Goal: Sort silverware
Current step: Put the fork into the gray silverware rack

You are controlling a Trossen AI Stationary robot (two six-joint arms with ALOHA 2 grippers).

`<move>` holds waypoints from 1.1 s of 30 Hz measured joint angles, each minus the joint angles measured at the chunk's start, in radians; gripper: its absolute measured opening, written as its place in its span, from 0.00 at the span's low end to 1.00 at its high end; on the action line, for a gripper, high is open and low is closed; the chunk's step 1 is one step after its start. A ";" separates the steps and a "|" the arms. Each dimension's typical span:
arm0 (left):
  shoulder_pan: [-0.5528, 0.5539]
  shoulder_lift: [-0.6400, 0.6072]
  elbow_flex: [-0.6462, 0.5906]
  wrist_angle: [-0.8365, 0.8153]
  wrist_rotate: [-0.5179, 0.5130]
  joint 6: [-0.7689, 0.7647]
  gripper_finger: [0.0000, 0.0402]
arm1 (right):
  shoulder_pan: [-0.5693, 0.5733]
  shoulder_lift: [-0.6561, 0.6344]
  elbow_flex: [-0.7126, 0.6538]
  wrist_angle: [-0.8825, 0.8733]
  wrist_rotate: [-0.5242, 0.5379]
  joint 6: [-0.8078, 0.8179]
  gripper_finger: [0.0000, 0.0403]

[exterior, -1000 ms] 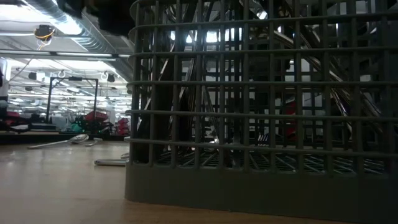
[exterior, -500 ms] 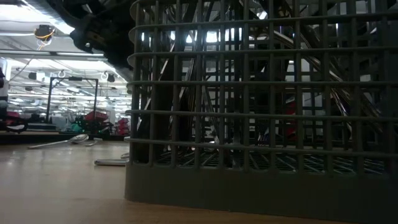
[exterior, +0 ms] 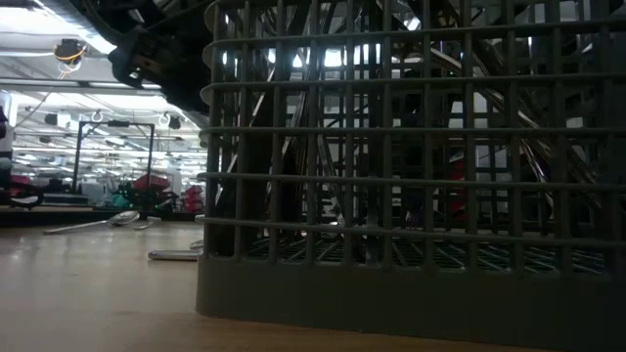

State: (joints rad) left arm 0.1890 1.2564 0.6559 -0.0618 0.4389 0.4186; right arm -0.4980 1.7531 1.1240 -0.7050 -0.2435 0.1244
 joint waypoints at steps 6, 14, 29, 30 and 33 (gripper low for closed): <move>0.000 0.000 0.000 -0.001 0.000 0.000 0.10 | 0.000 0.000 0.000 0.000 -0.022 -0.001 0.27; 0.000 0.000 0.000 -0.001 0.000 0.000 0.10 | 0.000 0.000 0.000 0.001 0.074 0.000 0.27; 0.000 0.000 0.000 -0.001 0.000 -0.001 0.10 | 0.000 -0.001 0.000 0.010 0.057 -0.025 0.27; 0.000 0.000 0.000 -0.001 0.000 -0.001 0.10 | 0.000 -0.001 0.000 0.015 0.057 -0.025 0.27; 0.000 0.000 0.000 -0.001 0.000 -0.001 0.10 | 0.000 -0.001 0.000 0.032 0.057 -0.026 0.27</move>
State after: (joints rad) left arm 0.1886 1.2568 0.6558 -0.0631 0.4385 0.4179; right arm -0.4980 1.7523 1.1240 -0.6734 -0.1867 0.0981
